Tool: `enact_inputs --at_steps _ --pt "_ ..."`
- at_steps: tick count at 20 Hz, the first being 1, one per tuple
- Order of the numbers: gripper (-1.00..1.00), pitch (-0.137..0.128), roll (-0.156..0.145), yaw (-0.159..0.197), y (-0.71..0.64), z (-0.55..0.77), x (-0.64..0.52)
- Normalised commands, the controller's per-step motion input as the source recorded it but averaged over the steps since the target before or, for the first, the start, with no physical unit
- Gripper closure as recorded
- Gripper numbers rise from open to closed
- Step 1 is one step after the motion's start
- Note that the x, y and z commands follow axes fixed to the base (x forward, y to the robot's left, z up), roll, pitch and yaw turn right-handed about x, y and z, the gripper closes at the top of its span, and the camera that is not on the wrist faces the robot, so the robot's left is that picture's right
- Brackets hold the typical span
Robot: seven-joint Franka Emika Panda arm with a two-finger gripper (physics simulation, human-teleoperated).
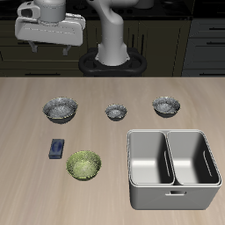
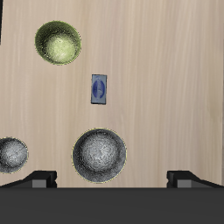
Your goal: Place the green bowl in the left side of the drainer
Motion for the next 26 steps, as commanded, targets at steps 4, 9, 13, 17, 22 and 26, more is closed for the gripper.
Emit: enact_inputs --at_steps 4,9,13,17,22,26 --pt "-1.0 -0.007 -0.012 0.028 -0.3 0.11 0.28" --pt "-1.0 -0.008 -0.025 -0.008 -0.25 0.17 0.21" --pt "-1.0 -0.008 -0.027 -0.013 -0.24 0.15 0.21" --pt "-1.0 -0.004 -0.02 -0.001 -0.13 0.11 0.24" --pt "-1.0 -0.014 0.012 0.014 0.14 0.08 0.28" --pt "-1.0 -0.006 0.015 -0.001 0.21 0.08 0.28"
